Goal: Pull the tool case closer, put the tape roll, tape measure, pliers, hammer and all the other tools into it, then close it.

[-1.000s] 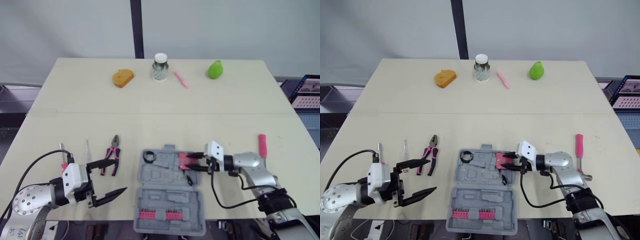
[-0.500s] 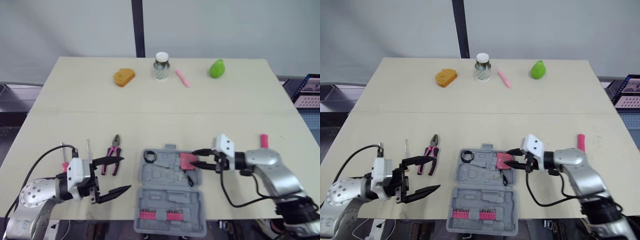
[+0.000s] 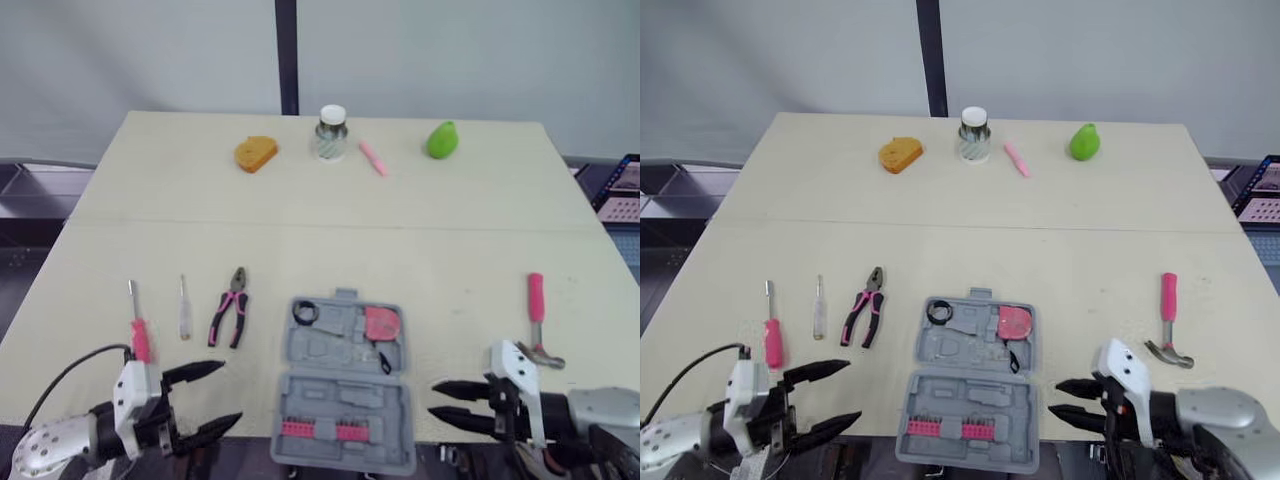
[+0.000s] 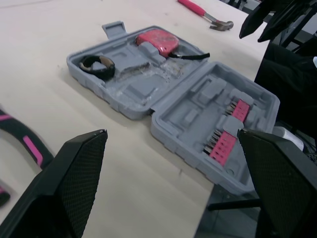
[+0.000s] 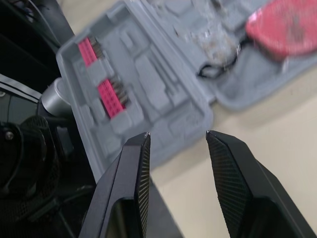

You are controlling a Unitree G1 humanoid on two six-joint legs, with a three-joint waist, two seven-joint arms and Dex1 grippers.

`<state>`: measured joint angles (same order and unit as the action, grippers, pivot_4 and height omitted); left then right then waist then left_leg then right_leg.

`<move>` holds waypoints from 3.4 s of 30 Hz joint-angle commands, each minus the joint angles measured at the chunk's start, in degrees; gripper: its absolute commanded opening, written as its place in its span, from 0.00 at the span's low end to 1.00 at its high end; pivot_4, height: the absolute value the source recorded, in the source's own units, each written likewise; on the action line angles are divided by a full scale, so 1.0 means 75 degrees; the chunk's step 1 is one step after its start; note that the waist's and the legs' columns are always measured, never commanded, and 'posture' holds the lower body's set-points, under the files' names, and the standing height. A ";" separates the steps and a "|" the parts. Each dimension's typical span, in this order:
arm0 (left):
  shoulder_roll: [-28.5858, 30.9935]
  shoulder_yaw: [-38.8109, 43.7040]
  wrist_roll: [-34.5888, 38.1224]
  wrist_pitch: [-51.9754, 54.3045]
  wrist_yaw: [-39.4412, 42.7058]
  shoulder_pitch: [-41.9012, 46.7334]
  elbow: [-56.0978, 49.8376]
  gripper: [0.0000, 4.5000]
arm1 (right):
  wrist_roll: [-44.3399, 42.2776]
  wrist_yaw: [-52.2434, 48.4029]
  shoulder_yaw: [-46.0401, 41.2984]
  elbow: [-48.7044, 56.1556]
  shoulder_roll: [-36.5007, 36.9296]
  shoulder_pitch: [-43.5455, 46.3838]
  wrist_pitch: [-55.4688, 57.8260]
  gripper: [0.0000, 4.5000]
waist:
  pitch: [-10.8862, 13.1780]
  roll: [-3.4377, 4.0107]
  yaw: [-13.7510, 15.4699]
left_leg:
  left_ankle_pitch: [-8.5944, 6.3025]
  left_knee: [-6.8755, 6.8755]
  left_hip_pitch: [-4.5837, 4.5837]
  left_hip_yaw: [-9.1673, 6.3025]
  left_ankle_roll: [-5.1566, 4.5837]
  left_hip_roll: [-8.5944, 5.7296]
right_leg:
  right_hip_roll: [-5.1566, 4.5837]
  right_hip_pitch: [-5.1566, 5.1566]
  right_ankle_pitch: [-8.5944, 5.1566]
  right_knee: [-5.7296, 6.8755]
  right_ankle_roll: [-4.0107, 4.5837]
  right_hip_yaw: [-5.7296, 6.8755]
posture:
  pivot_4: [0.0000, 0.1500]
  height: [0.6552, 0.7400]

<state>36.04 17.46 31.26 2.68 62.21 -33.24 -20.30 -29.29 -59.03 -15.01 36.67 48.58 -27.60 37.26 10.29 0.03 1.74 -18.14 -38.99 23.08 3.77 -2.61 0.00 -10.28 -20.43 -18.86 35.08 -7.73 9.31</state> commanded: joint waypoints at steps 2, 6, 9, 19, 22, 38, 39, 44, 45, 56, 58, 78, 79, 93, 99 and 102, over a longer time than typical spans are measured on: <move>-0.0197 0.0245 0.0017 -0.0478 0.0136 -0.0463 -0.0145 1.00 | -0.0036 0.0137 -0.0253 0.0289 -0.0119 -0.0486 -0.0242 0.42 | 0.0000 0.0000 -0.0005 | -0.0001 0.0000 0.0000 0.0000 0.0001 0.0003 | 0.0001 0.0001 0.0000 -0.0004 0.0000 -0.0001 | 1.00 0.47; -0.0233 0.0202 -0.0018 -0.0610 0.0102 -0.0462 -0.0127 1.00 | 0.0036 0.0146 -0.0166 0.0141 -0.0080 -0.0592 -0.0369 0.42 | 0.0000 0.0001 -0.0005 | -0.0005 0.0000 0.0000 0.0000 -0.0003 0.0003 | -0.0002 0.0001 0.0000 -0.0005 0.0000 -0.0006 | 1.00 0.47; -0.0263 0.0131 -0.0035 -0.0713 0.0098 -0.0420 -0.0122 1.00 | 0.0035 0.0114 -0.0150 0.0064 -0.0043 -0.0584 -0.0432 0.42 | 0.0000 0.0000 0.0005 | -0.0009 0.0000 0.0000 0.0000 -0.0007 0.0002 | -0.0002 0.0001 0.0000 -0.0006 0.0000 -0.0005 | 1.00 0.47; -0.0385 0.0019 0.0232 0.0146 -0.0693 -0.0388 -0.0687 1.00 | -0.0254 -0.0009 -0.0353 0.0018 0.0116 -0.0392 -0.0283 0.61 | -0.0001 -0.0001 -0.0002 | -0.0010 -0.0002 0.0000 0.0000 -0.0008 0.0001 | -0.0001 0.0004 0.0000 -0.0006 0.0000 -0.0004 | 1.00 0.47; -0.0408 0.0145 0.0375 0.0473 -0.1009 -0.0387 -0.1012 1.00 | -0.0373 -0.0151 -0.0596 0.0105 0.0142 -0.0171 -0.0559 0.95 | -0.0001 -0.0001 -0.0003 | -0.0010 -0.0002 0.0000 -0.0001 -0.0008 0.0002 | 0.0001 0.0004 0.0000 -0.0005 0.0000 -0.0003 | 1.00 0.47; -0.1966 0.0771 -0.0237 0.1854 -0.4602 -0.1164 -0.2459 1.00 | -0.0311 -0.0790 -0.0926 0.0159 -0.0457 0.0058 -0.3002 0.99 | -0.0002 -0.0011 0.0047 | -0.0009 -0.0008 -0.0003 -0.0001 -0.0010 0.0000 | 0.0005 0.0015 0.0002 -0.0014 -0.0004 -0.0005 | 1.00 0.47; -0.2056 0.0809 -0.0277 0.1955 -0.4790 -0.1095 -0.2365 1.00 | -0.0300 -0.0806 -0.0883 0.0162 -0.0469 0.0056 -0.3085 0.99 | -0.0002 -0.0011 0.0062 | -0.0010 -0.0008 -0.0003 -0.0001 -0.0010 0.0000 | 0.0005 0.0015 0.0002 -0.0014 -0.0004 -0.0006 | 1.00 0.47; -0.2113 0.0762 -0.0597 0.1979 -0.5060 -0.0685 -0.1833 1.00 | -0.0392 -0.0759 -0.0668 0.0127 -0.0464 0.0235 -0.3150 0.99 | -0.0004 -0.0015 0.0161 | -0.0010 -0.0012 -0.0003 0.0002 -0.0010 0.0000 | 0.0005 0.0013 0.0002 -0.0012 -0.0004 -0.0006 | 1.00 0.47; -0.2083 0.0731 -0.0670 0.1950 -0.5035 -0.0631 -0.1722 1.00 | -0.0381 -0.0725 -0.0622 0.0098 -0.0465 0.0298 -0.3138 0.99 | -0.0008 -0.0020 0.0165 | -0.0010 -0.0013 -0.0002 0.0002 -0.0011 0.0000 | 0.0004 0.0012 0.0002 -0.0012 -0.0004 -0.0006 | 1.00 0.47; -0.1771 0.0221 -0.0635 0.4057 -0.6486 0.1209 -0.3036 1.00 | -0.0332 -0.0520 -0.0464 -0.0101 -0.0472 0.0648 -0.3127 0.99 | -0.0016 -0.0031 0.0223 | -0.0009 -0.0016 -0.0002 -0.0007 -0.0013 -0.0006 | 0.0003 0.0019 0.0004 -0.0003 -0.0008 -0.0017 | 1.00 0.47; -0.1772 0.0132 -0.0656 0.4588 -0.6823 0.1588 -0.3148 1.00 | -0.0332 -0.0484 -0.0519 -0.0104 -0.0475 0.0637 -0.3121 0.99 | -0.0019 -0.0028 0.0183 | -0.0009 -0.0016 -0.0005 -0.0006 -0.0013 -0.0007 | 0.0007 0.0020 0.0006 0.0033 -0.0010 -0.0017 | 1.00 0.47; -0.1840 -0.1130 -0.1722 0.7115 -0.8085 0.5013 -0.1620 1.00 | -0.0248 0.0246 -0.0770 0.0336 -0.0605 0.0204 -0.3057 0.99 | -0.0021 -0.0031 0.0190 | 0.0011 -0.0018 -0.0012 -0.0008 0.0000 -0.0013 | 0.0013 0.0017 0.0005 0.0060 -0.0010 -0.0025 | 1.00 0.47; -0.1843 -0.1176 -0.1764 0.7200 -0.8104 0.5074 -0.1587 1.00 | -0.0248 0.0270 -0.0788 0.0355 -0.0607 0.0169 -0.3060 0.99 | -0.0021 -0.0031 0.0192 | 0.0012 -0.0018 -0.0012 -0.0009 0.0001 -0.0013 | 0.0013 0.0017 0.0005 0.0061 -0.0010 -0.0025 | 1.00 0.47; -0.2328 -0.1548 -0.2252 0.7760 -0.8249 0.5633 -0.0824 1.00 | -0.0200 0.0641 -0.0864 0.0583 -0.0644 -0.0027 -0.3018 0.99 | -0.0020 -0.0033 0.0202 | 0.0016 -0.0018 -0.0012 -0.0008 0.0002 -0.0016 | 0.0011 0.0017 0.0005 0.0061 -0.0010 -0.0026 | 1.00 0.47; -0.2487 -0.1818 -0.2523 0.7563 -0.8216 0.5718 -0.0264 1.00 | -0.0206 0.0736 -0.0883 0.0662 -0.0634 -0.0027 -0.2972 0.99 | -0.0020 -0.0033 0.0200 | 0.0016 -0.0018 -0.0011 -0.0009 0.0003 -0.0016 | 0.0011 0.0017 0.0005 0.0061 -0.0010 -0.0024 | 1.00 0.47; -0.2525 -0.1913 -0.2646 0.7374 -0.8158 0.5742 0.0015 1.00 | -0.0198 0.0779 -0.0881 0.0672 -0.0628 -0.0018 -0.2955 0.99 | -0.0021 -0.0033 0.0205 | 0.0016 -0.0018 -0.0012 -0.0009 0.0002 -0.0016 | 0.0010 0.0017 0.0005 0.0061 -0.0010 -0.0025 | 1.00 0.47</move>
<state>17.25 3.36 12.48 59.12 0.89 9.29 -20.23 -30.61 -53.94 -20.39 39.52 44.12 -27.61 15.17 10.13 -0.21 3.28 -18.02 -39.12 22.99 3.70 -2.59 -0.12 -10.21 -20.30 -18.82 35.54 -7.81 9.12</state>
